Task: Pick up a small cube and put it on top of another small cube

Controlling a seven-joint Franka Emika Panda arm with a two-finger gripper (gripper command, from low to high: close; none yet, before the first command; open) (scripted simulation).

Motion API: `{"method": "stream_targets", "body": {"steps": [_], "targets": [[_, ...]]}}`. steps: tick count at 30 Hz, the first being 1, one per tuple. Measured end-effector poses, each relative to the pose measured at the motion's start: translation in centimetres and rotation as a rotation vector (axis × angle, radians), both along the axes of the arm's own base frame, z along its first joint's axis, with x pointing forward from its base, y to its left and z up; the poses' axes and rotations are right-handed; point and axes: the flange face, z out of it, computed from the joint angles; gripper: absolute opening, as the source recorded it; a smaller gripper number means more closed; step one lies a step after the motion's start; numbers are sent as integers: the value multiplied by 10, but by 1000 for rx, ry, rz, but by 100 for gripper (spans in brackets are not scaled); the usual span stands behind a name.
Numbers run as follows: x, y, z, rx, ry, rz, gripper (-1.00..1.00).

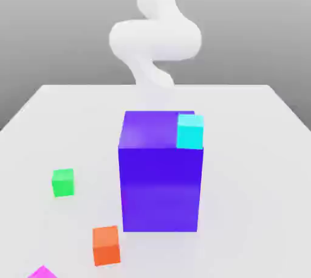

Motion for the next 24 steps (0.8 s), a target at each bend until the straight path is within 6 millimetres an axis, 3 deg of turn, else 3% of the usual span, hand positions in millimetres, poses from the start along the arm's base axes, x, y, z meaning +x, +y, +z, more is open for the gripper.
{"method": "stream_targets", "body": {"steps": [6, 12, 18, 24], "targets": [[71, -31, -72, 43, 142, -103, 0], [124, -68, -156, 88, 278, -208, 0], [157, -110, -252, 134, 413, -322, 0], [170, -148, -356, 180, 546, -430, 0]]}}
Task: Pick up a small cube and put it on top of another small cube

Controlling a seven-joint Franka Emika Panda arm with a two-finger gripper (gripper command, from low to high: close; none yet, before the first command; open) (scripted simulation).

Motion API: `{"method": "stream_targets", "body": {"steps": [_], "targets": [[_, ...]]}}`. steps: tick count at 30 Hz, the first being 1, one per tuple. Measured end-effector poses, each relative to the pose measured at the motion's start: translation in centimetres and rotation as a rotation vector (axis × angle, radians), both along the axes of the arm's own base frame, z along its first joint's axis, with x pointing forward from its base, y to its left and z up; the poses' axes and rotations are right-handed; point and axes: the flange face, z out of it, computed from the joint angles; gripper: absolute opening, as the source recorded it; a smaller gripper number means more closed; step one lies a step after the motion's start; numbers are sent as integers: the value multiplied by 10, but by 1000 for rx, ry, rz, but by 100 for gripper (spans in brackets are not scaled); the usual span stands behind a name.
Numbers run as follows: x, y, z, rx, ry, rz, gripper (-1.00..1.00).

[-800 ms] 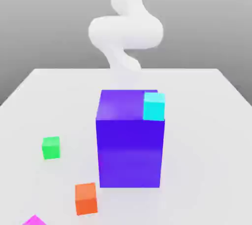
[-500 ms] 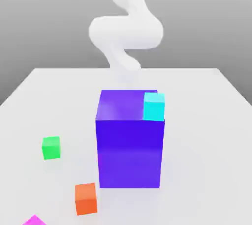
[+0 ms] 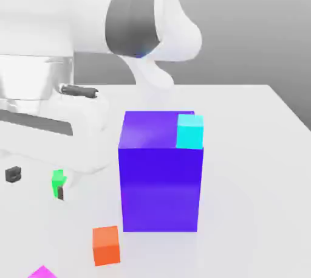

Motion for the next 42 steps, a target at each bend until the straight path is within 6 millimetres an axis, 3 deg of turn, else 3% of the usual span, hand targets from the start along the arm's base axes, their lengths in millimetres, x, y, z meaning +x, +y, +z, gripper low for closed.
{"method": "stream_targets", "body": {"steps": [7, 11, 12, 18, 22, 24, 29, 36, 42], "targets": [[-12, -38, -126, 50, 150, -125, 0], [-14, -42, -190, 55, 167, -139, 0], [-15, -42, -199, 55, 167, -139, -100], [-15, -42, -203, 56, 167, -140, -100], [-14, -42, -160, 56, 167, -140, -100], [-24, -47, -138, 61, 165, -187, -100], [-87, -75, -112, 87, 155, -484, -100], [-190, -99, -90, 124, 135, -938, -100], [-270, -91, -84, 152, 116, -1303, -100]]}}
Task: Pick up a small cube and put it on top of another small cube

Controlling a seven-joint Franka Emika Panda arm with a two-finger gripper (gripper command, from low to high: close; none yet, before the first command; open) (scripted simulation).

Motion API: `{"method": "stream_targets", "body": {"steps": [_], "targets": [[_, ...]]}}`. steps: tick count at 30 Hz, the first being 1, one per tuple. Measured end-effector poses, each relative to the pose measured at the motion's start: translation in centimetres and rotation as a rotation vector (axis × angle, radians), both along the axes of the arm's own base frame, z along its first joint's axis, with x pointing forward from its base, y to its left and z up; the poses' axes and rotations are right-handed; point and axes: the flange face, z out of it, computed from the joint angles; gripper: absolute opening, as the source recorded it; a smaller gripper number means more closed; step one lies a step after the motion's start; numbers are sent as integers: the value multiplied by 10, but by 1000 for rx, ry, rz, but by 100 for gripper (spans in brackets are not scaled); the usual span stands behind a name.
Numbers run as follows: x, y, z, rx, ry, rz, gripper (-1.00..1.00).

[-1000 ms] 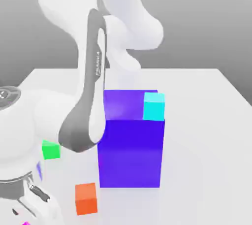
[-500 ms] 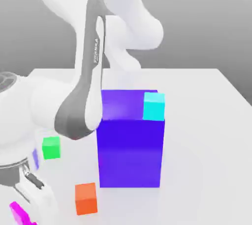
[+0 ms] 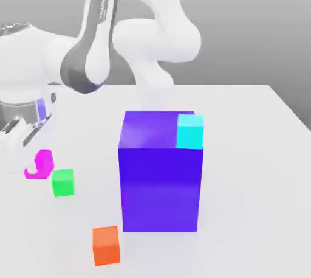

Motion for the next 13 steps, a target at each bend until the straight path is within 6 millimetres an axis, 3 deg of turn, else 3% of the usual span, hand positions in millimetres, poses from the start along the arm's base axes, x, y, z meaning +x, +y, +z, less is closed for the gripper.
{"method": "stream_targets", "body": {"steps": [3, 10, 11, 13], "targets": [[-34, 8, -4, -2, 1, -163, -100], [-41, 10, -60, -1, 0, -200, -100], [-41, 10, -65, -2, 1, -200, 100], [-41, 11, -65, -2, 1, -197, 100]]}}
